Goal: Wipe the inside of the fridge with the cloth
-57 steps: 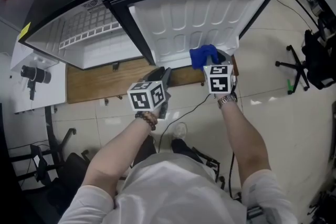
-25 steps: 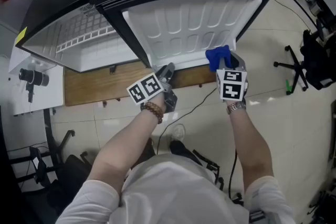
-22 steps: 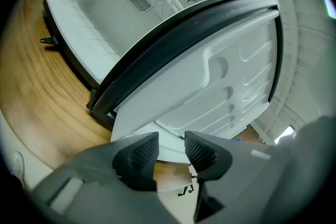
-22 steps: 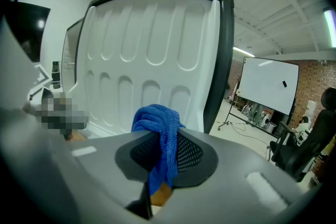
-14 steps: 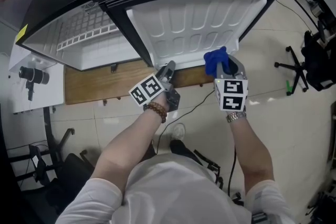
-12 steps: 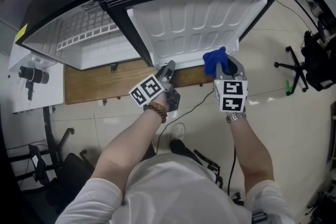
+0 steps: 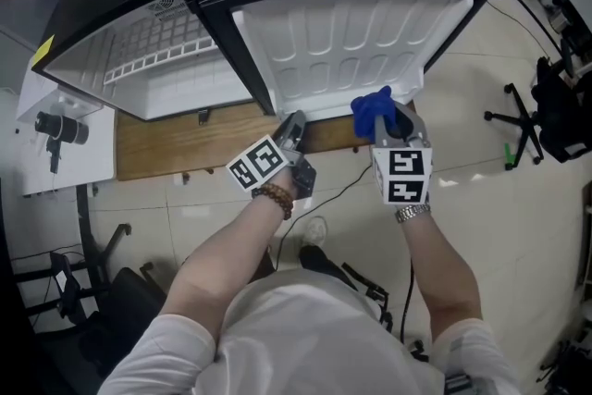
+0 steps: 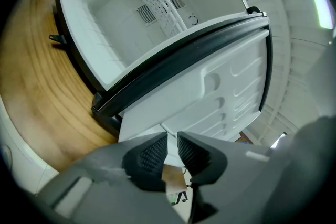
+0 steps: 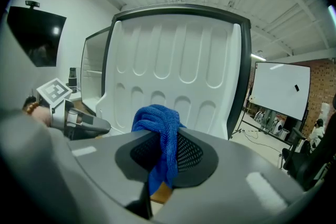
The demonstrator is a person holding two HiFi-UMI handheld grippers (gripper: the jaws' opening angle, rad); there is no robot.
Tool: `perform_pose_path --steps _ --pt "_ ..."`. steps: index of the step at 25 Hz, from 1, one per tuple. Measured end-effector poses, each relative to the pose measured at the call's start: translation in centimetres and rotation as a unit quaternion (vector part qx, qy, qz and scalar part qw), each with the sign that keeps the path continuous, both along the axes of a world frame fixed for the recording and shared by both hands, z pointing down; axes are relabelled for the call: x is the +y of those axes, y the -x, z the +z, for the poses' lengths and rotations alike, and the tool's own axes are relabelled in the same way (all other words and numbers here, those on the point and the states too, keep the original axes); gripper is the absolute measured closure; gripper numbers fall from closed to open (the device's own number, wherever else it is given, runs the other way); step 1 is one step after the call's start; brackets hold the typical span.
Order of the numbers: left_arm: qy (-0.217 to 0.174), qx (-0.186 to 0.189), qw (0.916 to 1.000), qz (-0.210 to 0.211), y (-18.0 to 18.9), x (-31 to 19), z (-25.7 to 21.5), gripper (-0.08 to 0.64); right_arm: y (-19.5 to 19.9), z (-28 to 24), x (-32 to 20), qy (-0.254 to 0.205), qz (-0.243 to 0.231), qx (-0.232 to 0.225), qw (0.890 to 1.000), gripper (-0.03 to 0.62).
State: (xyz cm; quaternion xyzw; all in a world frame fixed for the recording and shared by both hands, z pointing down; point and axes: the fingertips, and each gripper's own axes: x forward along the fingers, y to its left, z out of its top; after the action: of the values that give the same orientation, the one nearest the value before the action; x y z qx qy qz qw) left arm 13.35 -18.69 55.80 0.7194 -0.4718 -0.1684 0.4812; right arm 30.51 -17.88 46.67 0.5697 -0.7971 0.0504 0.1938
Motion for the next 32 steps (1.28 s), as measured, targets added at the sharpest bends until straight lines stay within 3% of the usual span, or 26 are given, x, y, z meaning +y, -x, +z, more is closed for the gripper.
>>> perform_pose_path --steps 3,8,13,19,25,32 --pt "-0.007 0.004 1.0000 0.000 0.3 0.1 -0.3 0.522 0.5 0.1 0.4 0.004 -0.006 0.003 1.000 0.543" --pt "0.003 0.030 0.9995 0.004 -0.2 0.0 -0.3 0.468 0.9 -0.3 0.7 -0.003 -0.010 0.003 1.000 0.543" --pt "0.015 0.049 0.9984 -0.022 0.3 -0.4 0.3 0.466 0.9 -0.7 0.9 -0.006 -0.010 0.004 1.000 0.543" --pt "0.014 0.097 0.9937 -0.054 0.2 -1.4 0.4 0.463 1.2 -0.6 1.2 -0.002 -0.015 0.007 1.000 0.543" --pt "-0.001 0.101 0.9929 -0.062 0.1 -1.5 0.0 0.508 1.2 -0.2 1.4 0.004 -0.017 0.009 1.000 0.543" --pt "-0.020 0.090 0.9951 -0.035 -0.5 0.3 -0.9 0.508 2.2 -0.3 2.2 0.002 -0.028 -0.002 1.000 0.543"
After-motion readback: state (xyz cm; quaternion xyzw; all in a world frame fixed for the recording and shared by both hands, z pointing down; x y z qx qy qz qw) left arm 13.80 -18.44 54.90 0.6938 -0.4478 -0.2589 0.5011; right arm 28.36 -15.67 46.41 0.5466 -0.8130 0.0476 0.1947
